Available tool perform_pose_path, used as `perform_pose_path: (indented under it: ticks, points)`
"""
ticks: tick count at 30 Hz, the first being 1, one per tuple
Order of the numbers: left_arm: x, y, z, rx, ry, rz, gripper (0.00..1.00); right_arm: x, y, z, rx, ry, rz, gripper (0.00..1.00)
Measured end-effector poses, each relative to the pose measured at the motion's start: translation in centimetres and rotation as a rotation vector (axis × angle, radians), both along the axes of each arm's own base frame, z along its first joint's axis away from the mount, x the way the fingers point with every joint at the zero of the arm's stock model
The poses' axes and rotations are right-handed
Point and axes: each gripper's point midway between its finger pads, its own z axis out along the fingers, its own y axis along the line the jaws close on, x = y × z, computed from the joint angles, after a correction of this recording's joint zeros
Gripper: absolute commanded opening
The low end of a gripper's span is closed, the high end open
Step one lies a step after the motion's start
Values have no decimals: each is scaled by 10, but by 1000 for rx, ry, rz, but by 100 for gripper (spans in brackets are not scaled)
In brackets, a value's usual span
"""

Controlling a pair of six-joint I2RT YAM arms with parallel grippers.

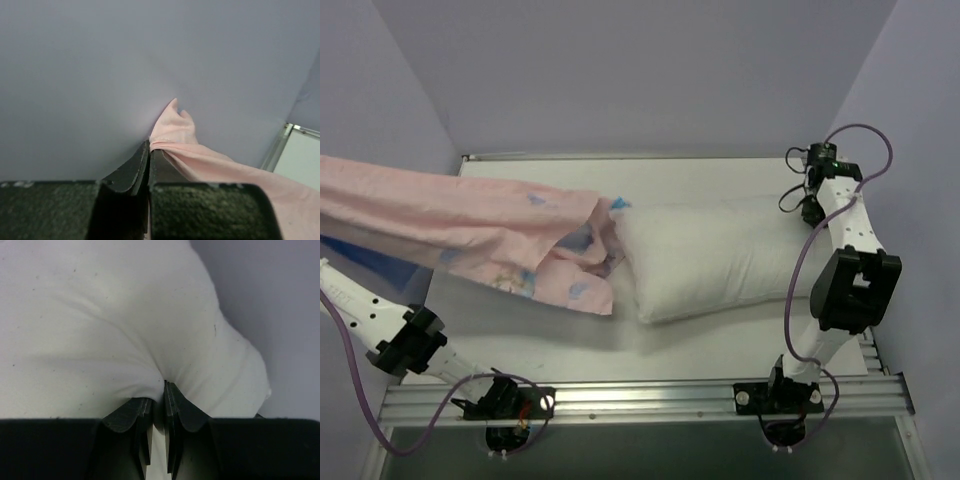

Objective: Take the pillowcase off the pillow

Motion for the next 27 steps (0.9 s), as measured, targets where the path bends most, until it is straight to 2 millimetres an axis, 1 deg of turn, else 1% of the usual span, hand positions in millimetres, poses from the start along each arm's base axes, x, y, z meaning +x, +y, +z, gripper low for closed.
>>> perform_pose_path:
  ticks: [1,3,5,7,8,10,11,12,15,17,19,20,21,22,23,24,25,27]
  points:
    - [-4,10,1,13,0,32,2,-5,-12,1,-28,12,-26,0]
    - [-6,17,0,22,-4,42,2,-13,-27,3,-65,36,-59,0]
    - [-1,9,0,30,-10,0,2,-16,-33,6,-102,46,-73,0]
    - [8,-8,-6,38,-8,-60,2,-12,-24,6,-107,46,-43,0]
    - [17,-21,-12,40,4,-100,2,-9,-15,6,-102,39,-19,0]
    - [43,-58,-24,59,27,-211,2,-2,4,5,-77,15,35,0]
    - [64,-88,-34,69,44,-299,2,1,12,4,-61,-3,55,0]
    - [80,-115,-44,72,62,-377,2,2,20,3,-38,-24,71,0]
    - [123,-185,-70,74,115,-569,2,2,39,5,39,-100,102,0]
    - [144,-215,-83,72,147,-635,2,1,48,9,77,-148,108,0]
    - [162,-240,-96,66,180,-684,2,-1,54,13,101,-186,107,1]
    - [171,-249,-104,62,200,-702,2,-2,56,14,109,-195,108,4]
    - [179,-259,-115,58,230,-724,26,-2,58,16,117,-201,109,7]
    - [186,-271,-128,57,270,-750,52,-2,60,16,123,-204,112,12]
    - [192,-281,-144,59,322,-778,85,-1,62,15,126,-205,115,17]
    - [196,-292,-164,58,383,-812,94,-1,64,15,128,-206,120,25]
    - [198,-304,-186,47,440,-846,94,0,67,15,130,-207,125,48]
    - [193,-325,-238,29,595,-906,94,1,72,15,137,-211,135,59]
